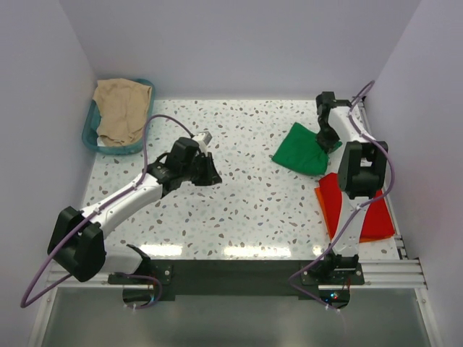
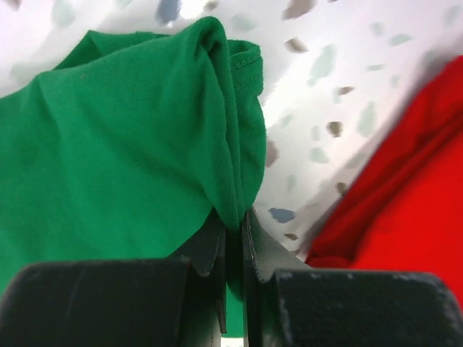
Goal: Fold and stack the t-shirts
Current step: Neatly place the folded tshirt to the corner
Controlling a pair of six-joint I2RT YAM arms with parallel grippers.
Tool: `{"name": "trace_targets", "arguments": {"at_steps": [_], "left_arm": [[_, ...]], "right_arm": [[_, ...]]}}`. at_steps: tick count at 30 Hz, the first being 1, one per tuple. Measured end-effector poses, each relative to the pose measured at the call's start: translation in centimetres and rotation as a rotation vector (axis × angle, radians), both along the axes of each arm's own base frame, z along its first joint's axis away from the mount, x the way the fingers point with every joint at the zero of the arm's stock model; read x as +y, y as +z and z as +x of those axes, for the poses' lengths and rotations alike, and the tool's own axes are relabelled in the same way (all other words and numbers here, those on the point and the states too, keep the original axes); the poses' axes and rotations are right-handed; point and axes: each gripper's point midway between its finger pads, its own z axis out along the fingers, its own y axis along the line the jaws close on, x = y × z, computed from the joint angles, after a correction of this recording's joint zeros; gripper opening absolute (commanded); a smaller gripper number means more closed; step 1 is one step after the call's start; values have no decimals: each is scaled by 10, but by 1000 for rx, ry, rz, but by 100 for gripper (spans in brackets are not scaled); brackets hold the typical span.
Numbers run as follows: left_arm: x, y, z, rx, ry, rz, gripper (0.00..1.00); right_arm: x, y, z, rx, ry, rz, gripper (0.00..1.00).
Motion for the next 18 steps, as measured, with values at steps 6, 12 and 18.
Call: {"name": "trace_targets", "arguments": {"at_steps": [6,12,18], "left_arm": [[-3,-4,-2,11,-20,-2,18],[-4,-4,-3,18,-34,-9,18],[-7,-4,-3,22,-49,-13,18]], "right_arm": [[-26,21,-9,1,-134,-34,0],[-32,24,-33,53,-220,-46,0],[-56,51,-56,22,-304,-40,0]]}}
